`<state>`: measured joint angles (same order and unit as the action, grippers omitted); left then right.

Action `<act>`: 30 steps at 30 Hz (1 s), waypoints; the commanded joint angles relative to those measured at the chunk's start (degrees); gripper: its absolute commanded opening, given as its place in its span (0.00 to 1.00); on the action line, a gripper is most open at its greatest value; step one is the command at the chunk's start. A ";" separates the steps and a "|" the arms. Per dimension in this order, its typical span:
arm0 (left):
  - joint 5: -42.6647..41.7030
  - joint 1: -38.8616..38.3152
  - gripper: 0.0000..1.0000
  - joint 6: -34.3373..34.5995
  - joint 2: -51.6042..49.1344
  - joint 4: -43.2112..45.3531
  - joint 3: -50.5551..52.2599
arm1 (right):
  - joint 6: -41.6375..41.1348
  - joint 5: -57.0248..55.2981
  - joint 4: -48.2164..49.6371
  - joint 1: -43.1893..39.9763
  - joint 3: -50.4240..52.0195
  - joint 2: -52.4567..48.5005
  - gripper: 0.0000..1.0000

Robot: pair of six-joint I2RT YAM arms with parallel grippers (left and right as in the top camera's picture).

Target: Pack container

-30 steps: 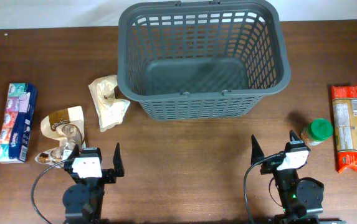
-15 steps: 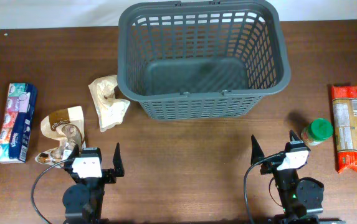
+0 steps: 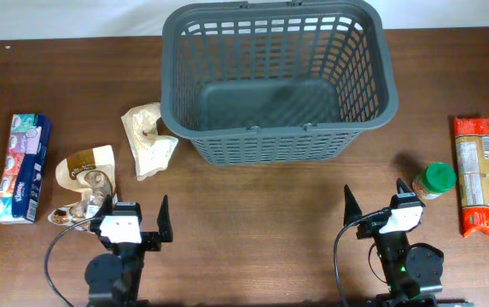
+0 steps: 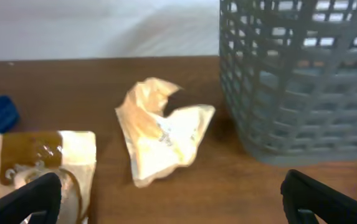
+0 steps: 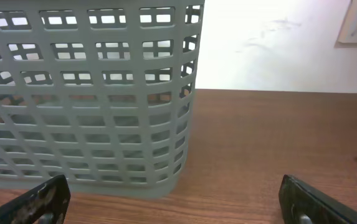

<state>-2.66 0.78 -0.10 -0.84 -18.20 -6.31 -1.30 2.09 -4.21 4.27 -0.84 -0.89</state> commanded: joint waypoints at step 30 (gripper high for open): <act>-1.68 0.09 0.99 -3.39 -67.47 -21.92 -50.31 | 0.02 0.72 0.13 -0.26 0.52 0.70 0.99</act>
<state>-1.98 0.78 -2.59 -66.39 -41.01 -55.46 -1.28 2.11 -4.21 4.27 -0.82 -0.84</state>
